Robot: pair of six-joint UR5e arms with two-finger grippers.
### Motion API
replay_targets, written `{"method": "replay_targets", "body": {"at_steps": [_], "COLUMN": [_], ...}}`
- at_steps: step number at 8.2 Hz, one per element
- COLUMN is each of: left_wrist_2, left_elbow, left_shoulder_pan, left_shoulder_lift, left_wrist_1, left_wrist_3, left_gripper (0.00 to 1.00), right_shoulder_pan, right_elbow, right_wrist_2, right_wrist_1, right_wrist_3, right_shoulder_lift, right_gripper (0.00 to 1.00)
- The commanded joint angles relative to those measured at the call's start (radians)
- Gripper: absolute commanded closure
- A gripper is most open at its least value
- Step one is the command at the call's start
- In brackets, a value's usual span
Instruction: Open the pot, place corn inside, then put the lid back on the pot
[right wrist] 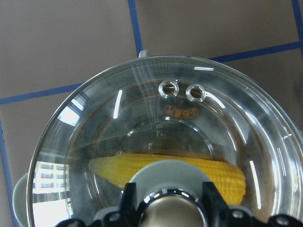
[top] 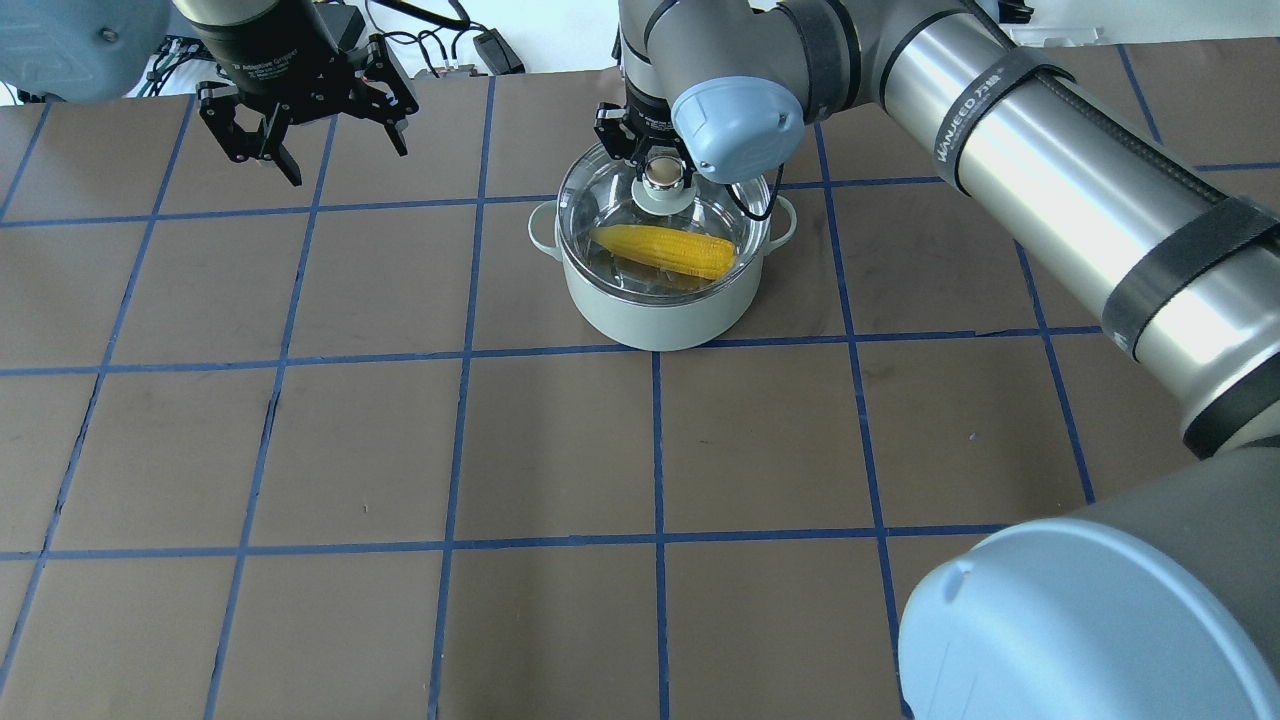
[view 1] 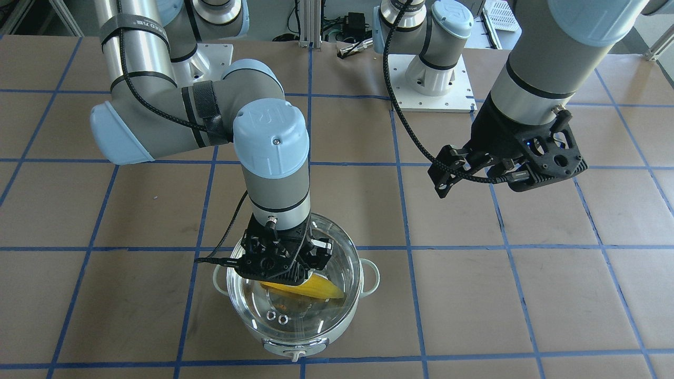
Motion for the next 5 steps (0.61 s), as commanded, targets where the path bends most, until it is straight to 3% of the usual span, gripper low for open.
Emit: {"method": "replay_targets", "body": {"at_steps": [1, 5], "left_wrist_2": [0.015, 0.014], "left_elbow": [-0.005, -0.005], "left_shoulder_pan": [-0.001, -0.001], "left_shoulder_lift": [0.001, -0.002], "left_wrist_1": [0.000, -0.004], "left_wrist_3": [0.000, 0.001], "left_gripper": [0.00, 0.00], "right_shoulder_pan": [0.000, 0.002], "right_elbow": [0.010, 0.015], "right_wrist_2": [0.002, 0.003], "right_wrist_1": [-0.001, -0.001], "right_wrist_3": [-0.026, -0.017], "right_shoulder_lift": [0.000, 0.002], "right_gripper": [0.68, 0.68]}}
